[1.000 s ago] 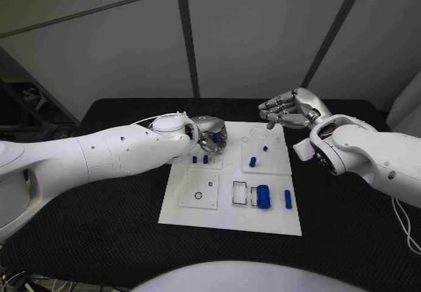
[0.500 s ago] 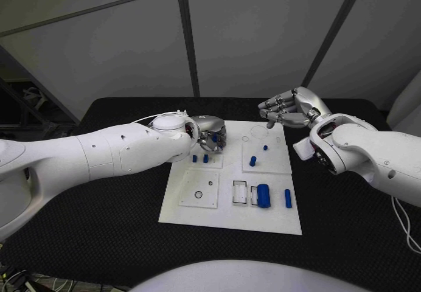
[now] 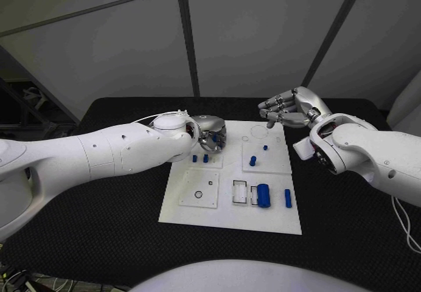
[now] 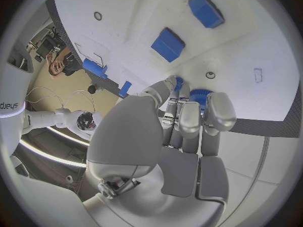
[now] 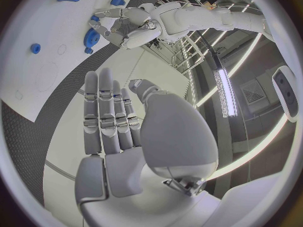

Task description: Assemble the parts on the task board

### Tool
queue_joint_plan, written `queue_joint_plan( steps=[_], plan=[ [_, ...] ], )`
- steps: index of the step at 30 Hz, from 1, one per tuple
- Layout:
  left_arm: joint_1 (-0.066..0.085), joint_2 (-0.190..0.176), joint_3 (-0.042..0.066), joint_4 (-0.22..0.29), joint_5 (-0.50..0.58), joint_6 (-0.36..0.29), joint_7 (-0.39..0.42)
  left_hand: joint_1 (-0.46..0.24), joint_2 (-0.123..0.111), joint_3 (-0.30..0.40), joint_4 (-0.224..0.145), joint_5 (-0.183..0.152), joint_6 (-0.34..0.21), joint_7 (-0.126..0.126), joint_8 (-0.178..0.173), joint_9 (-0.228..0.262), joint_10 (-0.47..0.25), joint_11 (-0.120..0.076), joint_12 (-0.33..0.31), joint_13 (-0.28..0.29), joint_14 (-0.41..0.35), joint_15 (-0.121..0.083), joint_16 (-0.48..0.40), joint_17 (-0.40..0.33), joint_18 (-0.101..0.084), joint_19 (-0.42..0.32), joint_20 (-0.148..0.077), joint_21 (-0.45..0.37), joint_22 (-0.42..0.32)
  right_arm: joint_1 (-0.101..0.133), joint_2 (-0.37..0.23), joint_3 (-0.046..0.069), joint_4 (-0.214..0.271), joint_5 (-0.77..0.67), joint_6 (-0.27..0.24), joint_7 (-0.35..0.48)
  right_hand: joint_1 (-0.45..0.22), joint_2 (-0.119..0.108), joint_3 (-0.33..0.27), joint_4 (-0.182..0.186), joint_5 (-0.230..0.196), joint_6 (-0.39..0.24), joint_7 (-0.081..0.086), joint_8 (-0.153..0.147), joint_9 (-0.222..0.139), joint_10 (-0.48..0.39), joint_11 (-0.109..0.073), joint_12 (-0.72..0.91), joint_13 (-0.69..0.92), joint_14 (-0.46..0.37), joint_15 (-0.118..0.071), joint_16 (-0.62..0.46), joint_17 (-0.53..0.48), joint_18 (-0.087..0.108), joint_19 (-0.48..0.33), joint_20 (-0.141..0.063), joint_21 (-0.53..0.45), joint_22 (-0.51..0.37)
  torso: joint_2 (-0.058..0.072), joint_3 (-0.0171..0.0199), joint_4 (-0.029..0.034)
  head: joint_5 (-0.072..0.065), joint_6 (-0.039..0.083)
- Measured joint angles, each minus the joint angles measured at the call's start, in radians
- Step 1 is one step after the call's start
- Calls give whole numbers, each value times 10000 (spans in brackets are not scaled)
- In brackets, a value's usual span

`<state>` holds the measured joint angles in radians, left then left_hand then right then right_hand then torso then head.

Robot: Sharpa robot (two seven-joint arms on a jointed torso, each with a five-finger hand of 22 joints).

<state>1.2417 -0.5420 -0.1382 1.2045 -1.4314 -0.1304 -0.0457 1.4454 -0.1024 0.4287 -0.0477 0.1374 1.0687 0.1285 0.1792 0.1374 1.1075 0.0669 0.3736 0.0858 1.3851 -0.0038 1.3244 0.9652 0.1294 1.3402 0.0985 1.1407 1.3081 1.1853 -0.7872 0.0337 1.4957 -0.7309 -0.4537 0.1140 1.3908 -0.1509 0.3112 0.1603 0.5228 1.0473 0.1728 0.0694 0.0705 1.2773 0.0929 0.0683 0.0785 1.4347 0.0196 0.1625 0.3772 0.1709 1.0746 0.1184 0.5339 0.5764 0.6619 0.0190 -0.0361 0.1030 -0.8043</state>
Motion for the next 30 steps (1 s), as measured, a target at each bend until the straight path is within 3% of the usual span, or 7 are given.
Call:
queue_joint_plan(
  steps=[13, 19, 24, 30],
  plan=[
    [-70, -208, 25, 158, 35, -252, 124, 0, 0, 114, -59, 13, 107, -1, -57, -28, 142, -5, -182, 62, 34, -34, 0, -48, -1, 35, -36, 55, -1, 0, 2, 0, 5, -2, 1, 0, 0, 0, 0, 0, 0, 0, 0, 0, 0, 0, 0, 0, 1, 0, 0, 0, 1, 0, 0, 0, 0, 0, 1, -1, 0, -6, 26],
    [-79, -348, 328, 335, 51, -357, 155, -1, -1, 142, -33, 13, 106, -1, -57, -28, 173, -10, -237, 41, 34, -34, 0, -47, -1, 35, -35, 55, -2, 0, 3, 0, 3, -2, 2, 2, 0, 0, -1, -1, 0, 0, 0, 0, 0, 0, 0, 0, 2, 0, 0, 0, 1, 0, 0, 0, 0, 0, 0, -4, 0, 5, 57],
    [-76, -608, 660, 654, 60, -447, 166, -1, -1, 142, -33, 13, 106, -1, -95, -37, 190, -27, -264, 20, 34, -34, 40, -47, 0, 34, -35, 55, -2, 0, 3, 1, -5, -2, 2, 4, 0, 0, 0, -1, 0, 0, 0, 0, 0, 0, 0, 0, 2, 0, 0, 0, 1, 0, 0, 0, 0, 1, 0, -8, 0, 13, 84],
    [-96, -1055, 804, 1115, 73, -506, 162, -2, -2, 141, -33, 12, 106, -1, -95, -37, 189, -27, -269, 21, 34, -34, 40, -47, -1, 34, -35, 55, -3, 0, -9, 1, -13, -2, 3, 6, 0, 0, -1, -1, 0, 0, 0, 0, 0, 0, 0, 0, 3, 0, 0, 0, 1, 0, 0, 0, 0, 1, 0, -12, 7, 14, 102]
  ],
)
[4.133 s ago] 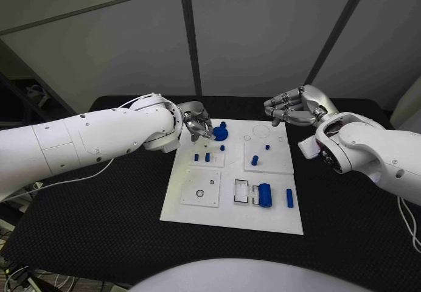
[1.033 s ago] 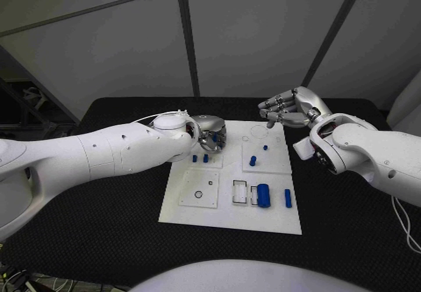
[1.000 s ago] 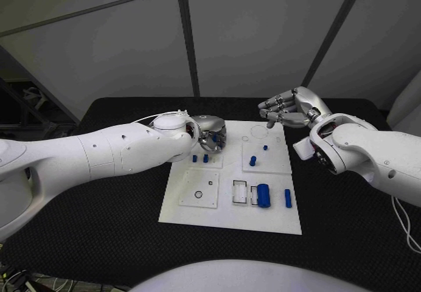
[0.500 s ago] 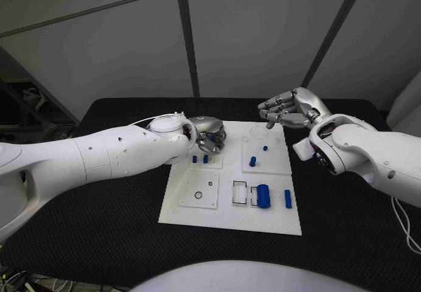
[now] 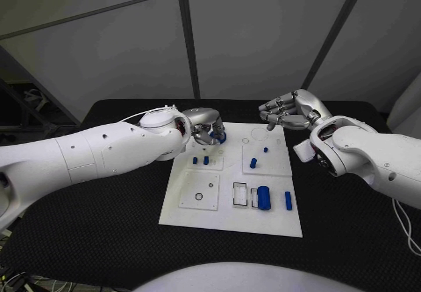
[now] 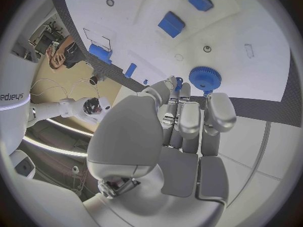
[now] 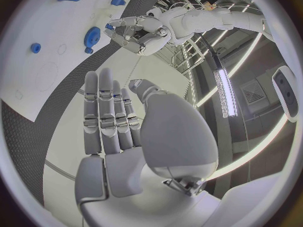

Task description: Assemble the parts on the task board

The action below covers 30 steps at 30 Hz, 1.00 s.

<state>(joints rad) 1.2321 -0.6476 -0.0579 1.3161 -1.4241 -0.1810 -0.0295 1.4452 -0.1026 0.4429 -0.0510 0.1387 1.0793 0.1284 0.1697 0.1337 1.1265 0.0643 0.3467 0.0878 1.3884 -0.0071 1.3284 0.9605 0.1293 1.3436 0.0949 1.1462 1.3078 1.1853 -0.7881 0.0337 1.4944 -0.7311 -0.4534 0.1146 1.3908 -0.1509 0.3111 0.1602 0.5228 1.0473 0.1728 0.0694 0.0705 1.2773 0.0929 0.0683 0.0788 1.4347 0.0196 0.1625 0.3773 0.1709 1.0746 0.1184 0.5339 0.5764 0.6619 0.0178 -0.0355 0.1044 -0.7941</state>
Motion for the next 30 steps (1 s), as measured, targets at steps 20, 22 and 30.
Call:
queue_joint_plan(
  steps=[20, 22, 30],
  plan=[
    [-263, -991, 41, 564, 219, 74, -244, -68, -67, -1, 1, -1, 36, 37, -41, -10, 70, 3, -115, 7, 0, 0, 0, -22, 0, -1, 0, 0, -1, 0, -26, 0, -18, -2, 3, 0, 0, 0, 0, 0, 0, 0, 0, 0, 0, 0, 0, 0, 1, 0, 0, 0, 1, 0, 0, 0, 0, 8, 0, -2, -4, 33, 16],
    [-269, -992, 41, 544, 231, 79, -256, -68, -67, -1, 0, -1, 36, 37, -41, -10, 70, 2, -117, 7, 0, 0, 0, -21, 1, -1, 0, 0, -1, -1, -30, 0, -19, -2, 3, 0, 0, 0, 0, 0, 0, 0, 0, 0, 0, 0, 0, 0, 1, 0, 0, 0, 1, 0, 0, 0, 0, 8, 3, 0, -7, 33, 18],
    [-290, -979, 41, 413, 262, 115, -298, -68, -67, -2, 1, -11, 36, 37, -40, -9, 70, 3, -119, 5, 0, 0, -1, -21, 0, -1, 0, -1, -2, -3, -31, -1, -21, -2, 4, 0, 0, 0, 0, 0, 0, 0, 0, 0, 0, 0, 0, 0, 1, 0, 0, 0, 1, 0, 0, 0, 0, 7, 7, 9, -9, 25, 12]
  ],
)
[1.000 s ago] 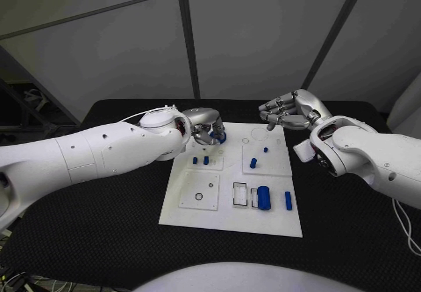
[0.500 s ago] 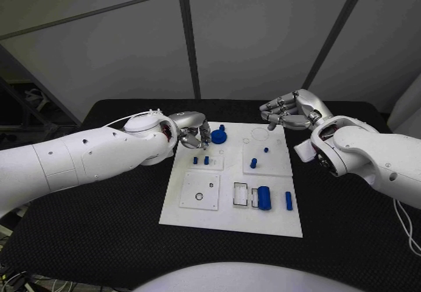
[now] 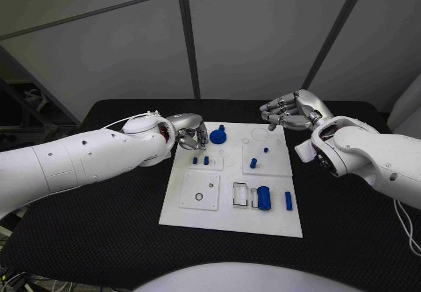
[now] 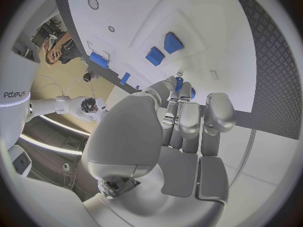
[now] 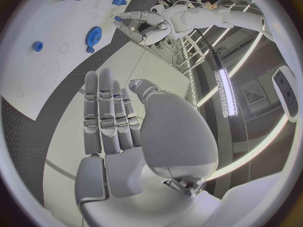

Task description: Assemble the parts on the task board

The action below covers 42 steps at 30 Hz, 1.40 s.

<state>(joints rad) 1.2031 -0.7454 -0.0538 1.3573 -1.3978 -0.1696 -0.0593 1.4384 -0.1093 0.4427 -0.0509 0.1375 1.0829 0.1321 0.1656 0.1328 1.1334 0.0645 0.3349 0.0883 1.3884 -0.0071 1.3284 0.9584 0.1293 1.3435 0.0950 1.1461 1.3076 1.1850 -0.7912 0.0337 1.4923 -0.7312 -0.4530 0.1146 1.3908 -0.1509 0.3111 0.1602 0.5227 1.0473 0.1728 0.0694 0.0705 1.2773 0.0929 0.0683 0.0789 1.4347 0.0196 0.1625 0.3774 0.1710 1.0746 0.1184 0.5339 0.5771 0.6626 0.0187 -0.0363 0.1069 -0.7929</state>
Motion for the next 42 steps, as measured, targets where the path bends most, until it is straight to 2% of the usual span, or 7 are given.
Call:
queue_joint_plan(
  steps=[42],
  plan=[
    [-26, 304, 1, -370, 39, 515, -124, -53, -52, 29, 30, -6, -1, 0, -36, -18, -3, 4, -149, -14, 0, 0, -1, -45, 0, -1, 0, -2, -1, 0, -40, 0, 11, -1, 3, -1, 0, 0, 0, 0, 0, 0, 0, 0, 0, 0, 0, 0, 1, 0, 0, 0, 0, 0, 0, 0, 0, -1, 0, 4, -3, -34, -70]
  ],
)
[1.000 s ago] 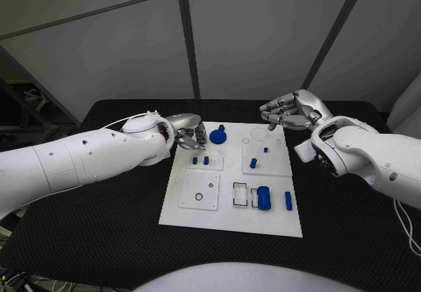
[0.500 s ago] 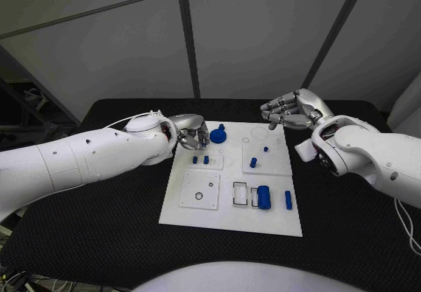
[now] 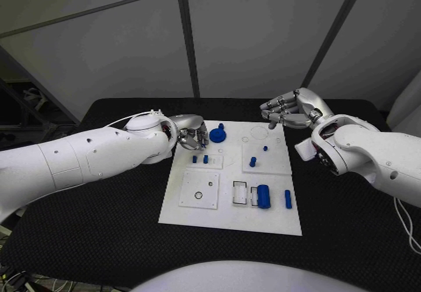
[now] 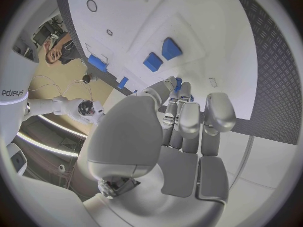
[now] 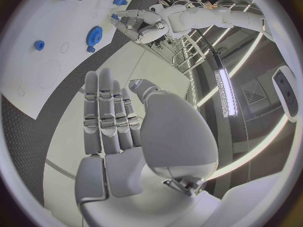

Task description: Assemble the parts on the task board

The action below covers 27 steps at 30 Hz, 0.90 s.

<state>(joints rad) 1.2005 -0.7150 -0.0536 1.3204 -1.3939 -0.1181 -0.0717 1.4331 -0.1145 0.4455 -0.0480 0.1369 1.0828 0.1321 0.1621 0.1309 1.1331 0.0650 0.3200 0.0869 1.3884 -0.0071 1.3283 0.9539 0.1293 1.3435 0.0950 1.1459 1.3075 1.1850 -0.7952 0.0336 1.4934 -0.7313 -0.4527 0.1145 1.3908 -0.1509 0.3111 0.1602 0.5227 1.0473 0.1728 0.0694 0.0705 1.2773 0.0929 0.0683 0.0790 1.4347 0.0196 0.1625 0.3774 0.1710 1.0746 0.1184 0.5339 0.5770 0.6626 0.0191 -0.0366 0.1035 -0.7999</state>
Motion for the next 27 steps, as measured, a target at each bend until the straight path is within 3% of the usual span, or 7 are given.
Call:
queue_joint_plan(
  steps=[10, 19, 27],
  plan=[
    [5, 44, 0, -38, 0, 85, -6, -39, -39, 0, 0, 0, 0, 0, -36, -12, 0, 0, -45, 2, 0, 0, 0, -19, 0, 0, 0, -2, 0, 0, 3, 0, 2, 0, 0, -1, 0, 0, 0, 0, 0, 0, 0, 0, 0, 0, 0, 0, 0, 0, 0, 0, 0, 0, 0, 0, 0, 0, -3, 2, 0, -1, -25],
    [5, 57, -11, -39, 0, 134, -42, -162, -162, 0, 0, 3, -130, 55, -270, -105, 35, 34, -320, -2, 36, 36, 0, -52, 1, 36, 36, -2, 0, 1, 10, 0, 2, 0, 3, -1, 0, 0, 28, -28, 0, 0, 0, 0, 0, 0, 0, 0, -9, 0, 0, -35, -11, 0, 0, 0, 0, 10, -6, 4, 1, -17, -26],
    [-8, 67, -19, -56, 3, 258, -135, -450, -361, -38, 148, 7, -529, 92, -597, -237, -254, 216, -768, -106, 34, 108, 0, -154, 4, 35, 109, -91, -1, 1, 7, 0, 2, 0, 4, -1, 0, 0, 27, -28, 0, 0, 0, 0, 0, 0, 0, 0, -9, 0, 0, -35, -11, -1, 0, 0, 0, 10, -7, 3, 1, -18, -19]
  ],
)
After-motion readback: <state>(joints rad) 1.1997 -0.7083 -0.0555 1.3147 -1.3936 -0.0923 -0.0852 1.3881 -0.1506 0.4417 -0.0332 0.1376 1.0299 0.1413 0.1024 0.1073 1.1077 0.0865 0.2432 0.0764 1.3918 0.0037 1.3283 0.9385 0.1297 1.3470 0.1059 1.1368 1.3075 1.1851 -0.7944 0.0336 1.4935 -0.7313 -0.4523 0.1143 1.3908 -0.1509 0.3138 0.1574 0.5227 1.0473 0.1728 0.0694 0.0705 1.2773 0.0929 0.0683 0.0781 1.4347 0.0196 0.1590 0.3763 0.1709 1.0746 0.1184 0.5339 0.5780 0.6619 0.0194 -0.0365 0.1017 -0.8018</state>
